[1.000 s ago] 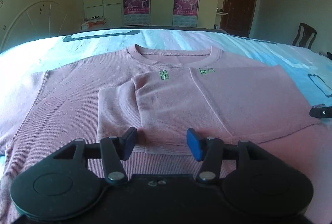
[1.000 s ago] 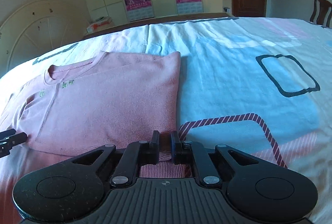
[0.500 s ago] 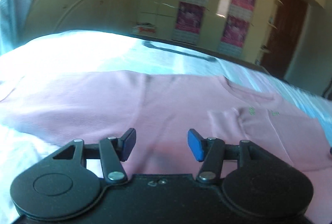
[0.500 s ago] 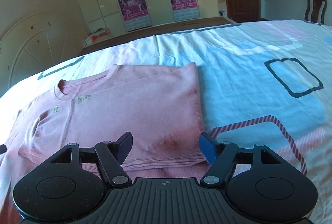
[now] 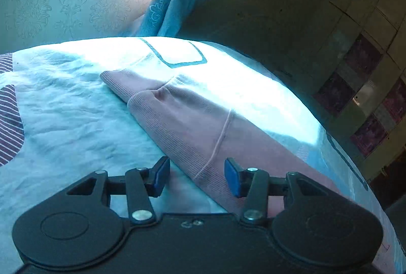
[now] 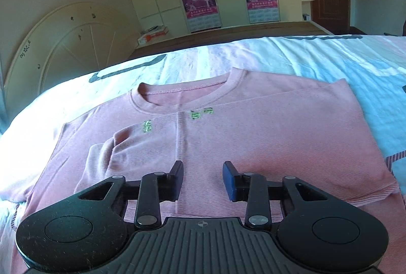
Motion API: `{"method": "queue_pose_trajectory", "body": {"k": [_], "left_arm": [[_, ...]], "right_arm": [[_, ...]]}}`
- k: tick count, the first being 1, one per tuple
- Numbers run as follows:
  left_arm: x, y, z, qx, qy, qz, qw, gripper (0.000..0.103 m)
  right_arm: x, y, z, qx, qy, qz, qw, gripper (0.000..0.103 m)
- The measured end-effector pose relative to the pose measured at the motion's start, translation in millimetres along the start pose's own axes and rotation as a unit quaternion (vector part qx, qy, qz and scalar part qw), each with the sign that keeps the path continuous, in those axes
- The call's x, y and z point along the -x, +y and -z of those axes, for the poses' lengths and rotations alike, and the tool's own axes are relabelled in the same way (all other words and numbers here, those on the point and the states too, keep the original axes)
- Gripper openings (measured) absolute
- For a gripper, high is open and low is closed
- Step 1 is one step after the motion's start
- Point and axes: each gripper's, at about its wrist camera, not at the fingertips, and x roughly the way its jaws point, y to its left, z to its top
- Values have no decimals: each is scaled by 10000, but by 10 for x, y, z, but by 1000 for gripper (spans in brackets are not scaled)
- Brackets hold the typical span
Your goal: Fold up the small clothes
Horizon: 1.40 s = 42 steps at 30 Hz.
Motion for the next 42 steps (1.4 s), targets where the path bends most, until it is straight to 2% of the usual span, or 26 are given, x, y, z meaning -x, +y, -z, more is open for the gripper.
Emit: {"method": "queue_pose_trajectory", "body": {"k": [3,7,10,13,15,16,17,18,19,21,24,26,29,33,37,41,42], "left_arm": [[-84,253,-128,357,-46,11,9994,43],[-245,595,-314,1012,-203,327,9941,38],[-333,723,-392,1327,-257,527,9894,39],[-374,797,-428,1661,-301,639,9836,40],[-365,875,-423,2068,-355,814,9743,41],[-361,928,-411,2280,-382,909,9687,37],[-350,954,-405,2370,-380,901,9666,16],[-361,943,-423,2221,-288,672,9723,10],[-336,872,-443,1873,-262,514,9806,9],[-203,650,-453,1234,-407,482,9904,9],[3,132,-367,262,-418,934,9944,9],[100,-266,-231,-289,-304,1227,9916,9],[258,-867,92,-924,-117,1677,9814,9],[417,-1699,677,-1903,186,2108,9587,9],[450,-2332,1261,-2503,584,2301,9386,9],[349,-2808,1818,-3003,994,2275,9210,9],[281,-2906,1942,-3178,1151,2264,9135,9]], "right_arm": [[-67,123,-33,23,10,5,10000,35],[-119,212,-80,32,14,59,10000,35],[-150,222,-99,-12,27,119,9999,35],[-193,160,-110,-244,67,178,9995,35],[-211,88,-114,-466,80,281,9985,35],[-218,34,-115,-601,85,350,9975,35],[-229,-5,-115,-694,101,407,9967,35],[-236,-47,-115,-778,134,464,9958,35],[-244,-74,-114,-817,165,508,9952,35],[-228,-108,-105,-831,153,525,9950,35],[-197,-119,-87,-800,110,520,9954,35],[-189,-130,-74,-832,102,497,9952,35],[-157,-141,-61,-853,81,432,9954,35],[-52,-158,-45,-802,40,301,9963,35],[89,-229,-41,-901,-73,292,9955,35],[180,-338,-21,-1104,-97,238,9936,35],[198,-377,-17,-1180,-86,185,9928,35]]}}
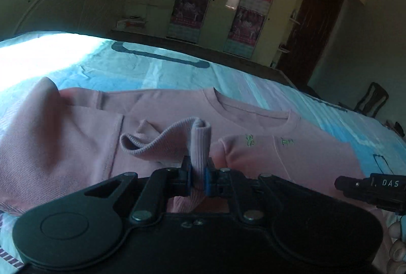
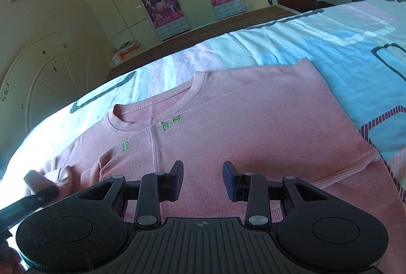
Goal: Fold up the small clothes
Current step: 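Grasp the sleeve cuff with the left tool and fold it across the body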
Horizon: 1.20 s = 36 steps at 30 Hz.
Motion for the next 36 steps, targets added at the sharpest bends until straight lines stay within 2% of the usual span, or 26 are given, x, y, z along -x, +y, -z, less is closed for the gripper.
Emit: {"method": "queue_pose_trajectory", "body": {"k": [1,2,3,4,5,6,9,11,13,15,16,18,20,23,24,26,29,31,32,34,36], "left_arm": [[-135,-63,25,-86,204,72,9997,14],[-227,-133,72,-180,317,133,9992,28],[-249,-220,119,-363,261,203,9988,40],[-225,-284,140,-515,193,286,9981,61],[-202,-318,162,-597,143,376,9974,70],[-149,-321,155,-645,65,450,9969,71],[160,-162,193,-707,-193,308,9968,70],[395,-14,272,-626,-302,-6,9976,67],[616,265,336,-448,-340,-522,9971,62],[720,534,418,-235,-186,-939,9951,59],[721,680,428,-96,-20,-1087,9940,51],[708,903,460,197,158,-1203,9924,49],[705,1028,455,320,98,-1188,9924,50],[636,1084,377,305,46,-1144,9930,51],[608,1080,362,237,30,-1162,9929,51],[607,1062,376,116,-16,-1228,9924,53],[587,1145,341,273,-52,-1201,9924,51],[553,1169,304,211,-33,-1211,9924,50],[542,1170,293,162,-20,-1211,9925,47],[538,1175,288,74,-14,-1164,9932,44],[547,1192,306,78,-47,-1108,9938,42]], "right_arm": [[8,-22,-6,-52,31,-55,10000,36],[17,-44,-11,-124,74,-151,9998,36],[26,-58,-12,-175,106,-214,9996,36],[31,-63,-14,-205,138,-287,9993,36],[33,-57,-16,-217,165,-364,9990,36],[37,-45,-14,-216,183,-434,9987,36],[-13,38,8,-244,355,-856,9954,36],[-95,147,43,-249,561,-1198,9909,36],[-171,289,91,-151,732,-1454,9865,36],[-310,467,167,-49,947,-1652,9817,36],[-395,543,199,-34,1072,-1695,9797,36],[-544,665,252,-46,1207,-1780,9766,36],[-663,767,276,-88,1225,-1814,9757,35],[-715,901,230,41,1133,-1706,9788,34],[-701,941,196,152,1044,-1673,9802,3],[-596,1004,114,373,823,-1652,9821,5],[-179,994,-104,713,24,-1529,9857,5],[176,764,-271,609,-651,-1282,9877,5],[264,633,-302,584,-797,-1116,9888,5],[285,327,-305,652,-774,-520,9935,5],[126,-11,-249,316,-300,-300,9986,5]]}}
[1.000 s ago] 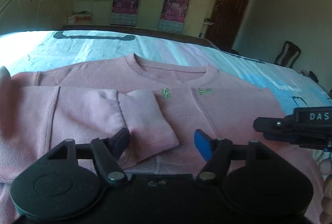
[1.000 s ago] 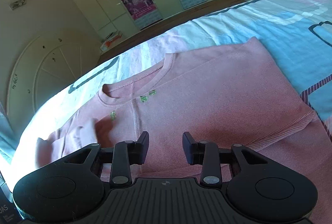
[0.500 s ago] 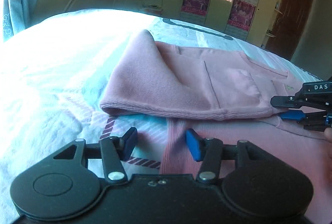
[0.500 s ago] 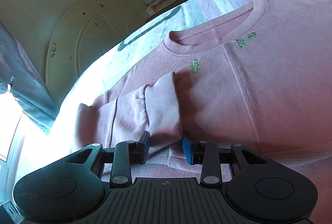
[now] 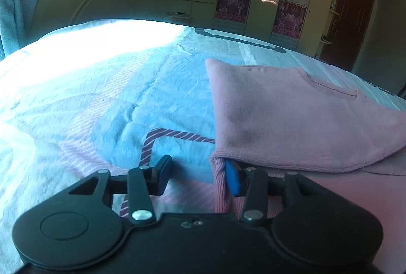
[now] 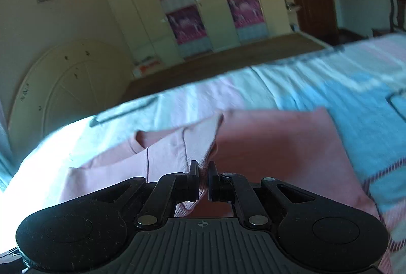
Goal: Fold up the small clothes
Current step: 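Grasp the sleeve cuff with the left tool and fold it across the body, then open the left tool and release the sleeve on the body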
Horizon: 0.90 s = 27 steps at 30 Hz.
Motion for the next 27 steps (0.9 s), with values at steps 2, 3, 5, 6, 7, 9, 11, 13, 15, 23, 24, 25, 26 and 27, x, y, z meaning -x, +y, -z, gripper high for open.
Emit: {"method": "queue_pose_trajectory", "body": {"k": [2,3,5,6,7,9,11,13,15,23,24,25,26,27], "left_arm": [[13,7,5,-6,-1,48,10000,37],[26,14,8,10,0,98,10000,34],[34,14,12,2,15,172,9999,28],[24,9,5,-21,23,189,9998,27],[15,6,-1,-25,31,226,9997,24],[9,11,-9,-12,47,278,9996,21],[-2,12,-12,2,58,296,9995,20],[-13,18,-13,20,60,308,9995,20],[-11,22,-11,23,63,316,9995,20],[2,54,-42,-72,145,394,9991,31],[47,84,-65,7,163,345,9993,39],[140,118,-87,96,62,236,9997,61],[235,124,-96,144,-128,210,9996,73],[332,82,-122,105,-268,291,9992,72]], "right_arm": [[-72,-148,102,-63,131,139,9998,5],[-104,-192,155,-109,191,164,9996,5],[-109,-255,232,-189,240,146,9994,5],[-112,-258,261,-183,249,150,9994,5],[-108,-251,283,-191,262,145,9994,5],[-117,-246,281,-183,260,142,9994,5],[-79,-218,300,-156,248,136,9995,5],[-54,-206,303,-132,247,134,9995,5],[-65,-216,321,-139,288,147,9994,5],[-118,-285,415,-118,452,234,9986,6],[-78,-276,398,-90,413,306,9986,6],[-9,-247,375,6,286,474,9985,6],[84,-197,336,137,118,603,9980,6],[168,-156,301,196,-12,487,9986,6]]}}
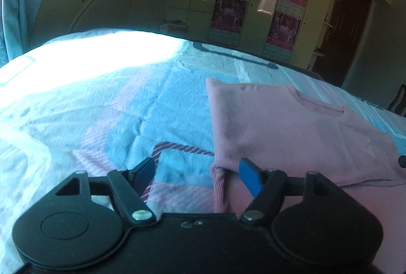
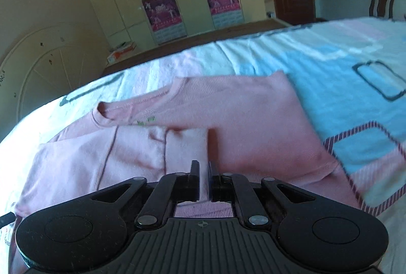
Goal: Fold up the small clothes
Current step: 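Open the left tool and release the sleeve on the body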
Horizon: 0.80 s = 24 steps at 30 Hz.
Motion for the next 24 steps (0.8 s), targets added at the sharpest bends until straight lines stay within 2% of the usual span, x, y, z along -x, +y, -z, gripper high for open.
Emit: {"method": "queue_pose_trajectory", "body": {"k": [2,5,7,8,9,12,14,17,19,21,22,24], "left_arm": [[5,-213,-48,-269,22,128,9996,58],[-198,-599,-42,-498,147,430,9977,59],[-399,-793,-1,-739,441,450,9953,63],[-482,-825,36,-876,539,305,9942,64],[-534,-785,69,-849,589,177,9945,62],[-510,-511,79,-461,529,556,9960,62],[-515,-478,6,-633,622,580,9944,58],[-584,-504,-210,-626,434,578,9954,64],[-819,-533,-374,-531,598,547,9953,65],[-1108,-503,-507,-390,814,482,9948,58],[-1197,-487,-582,-350,810,456,9951,55],[-1288,-445,-734,-223,666,539,9961,57]], "right_arm": [[14,109,-32,5,77,-372,9993,6],[-193,461,91,342,451,-621,9965,6],[-305,629,206,466,659,-746,9939,6],[-340,677,262,590,751,-746,9926,6],[-353,672,316,696,789,-666,9922,6],[-318,359,340,428,825,-689,9933,5],[-298,242,276,342,900,-802,9921,4],[-279,333,71,335,605,-899,9935,4],[-462,410,-77,158,675,-1014,9924,4],[-709,501,-177,283,815,-819,9929,4],[-875,528,-227,371,917,-582,9934,4],[-1055,456,-331,143,959,-511,9940,4]]}}
